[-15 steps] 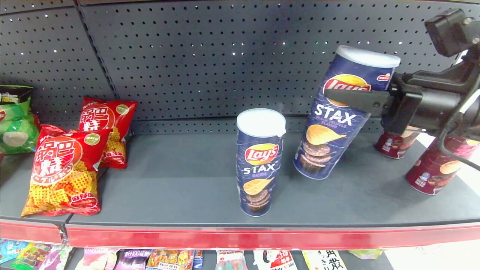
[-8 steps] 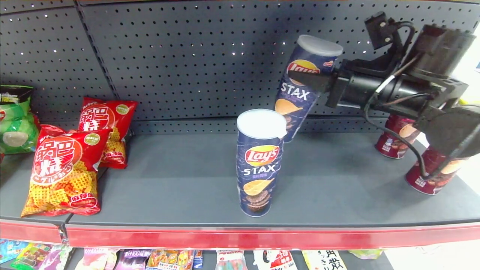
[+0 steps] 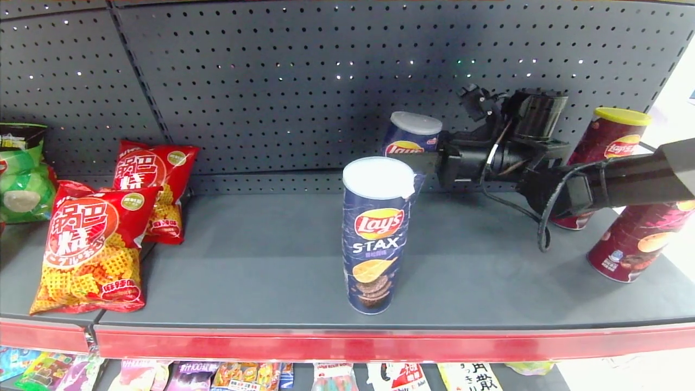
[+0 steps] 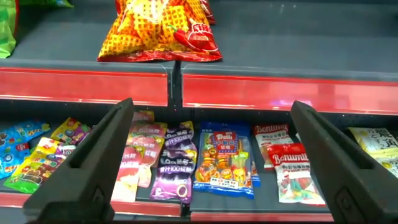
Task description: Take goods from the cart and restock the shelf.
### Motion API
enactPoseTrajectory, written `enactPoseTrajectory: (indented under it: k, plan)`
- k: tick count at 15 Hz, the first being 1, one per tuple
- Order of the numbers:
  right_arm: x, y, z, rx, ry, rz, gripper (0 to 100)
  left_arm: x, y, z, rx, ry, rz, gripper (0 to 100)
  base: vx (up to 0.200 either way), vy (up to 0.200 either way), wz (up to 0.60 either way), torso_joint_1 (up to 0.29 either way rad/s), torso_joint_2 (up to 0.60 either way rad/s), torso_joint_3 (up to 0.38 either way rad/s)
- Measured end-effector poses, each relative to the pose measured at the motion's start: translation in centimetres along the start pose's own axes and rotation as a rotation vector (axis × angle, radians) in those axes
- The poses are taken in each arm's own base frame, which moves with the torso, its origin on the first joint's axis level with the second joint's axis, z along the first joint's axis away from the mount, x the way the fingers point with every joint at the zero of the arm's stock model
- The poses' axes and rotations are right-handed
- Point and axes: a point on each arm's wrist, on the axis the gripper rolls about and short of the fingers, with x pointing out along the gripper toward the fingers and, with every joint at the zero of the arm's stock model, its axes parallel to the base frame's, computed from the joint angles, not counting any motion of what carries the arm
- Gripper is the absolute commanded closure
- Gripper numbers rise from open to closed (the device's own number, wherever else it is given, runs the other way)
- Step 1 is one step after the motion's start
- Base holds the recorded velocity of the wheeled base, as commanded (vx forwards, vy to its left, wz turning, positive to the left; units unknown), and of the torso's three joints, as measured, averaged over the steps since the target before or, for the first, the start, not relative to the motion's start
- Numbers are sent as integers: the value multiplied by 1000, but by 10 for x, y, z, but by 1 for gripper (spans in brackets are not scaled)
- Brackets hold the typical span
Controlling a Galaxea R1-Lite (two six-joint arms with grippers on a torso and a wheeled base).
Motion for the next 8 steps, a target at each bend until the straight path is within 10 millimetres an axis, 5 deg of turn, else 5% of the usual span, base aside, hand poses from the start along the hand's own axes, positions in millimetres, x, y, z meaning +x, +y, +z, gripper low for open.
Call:
enactPoseTrajectory:
  k: [4, 8]
  plan:
    - [9, -7, 24, -37, -23, 30, 100, 0, 0, 0, 0, 0, 0, 0, 0, 0, 0, 0, 0, 0]
    - [23, -1, 26, -41, -27, 48, 100, 0, 0, 0, 0, 0, 0, 0, 0, 0, 0, 0, 0, 0]
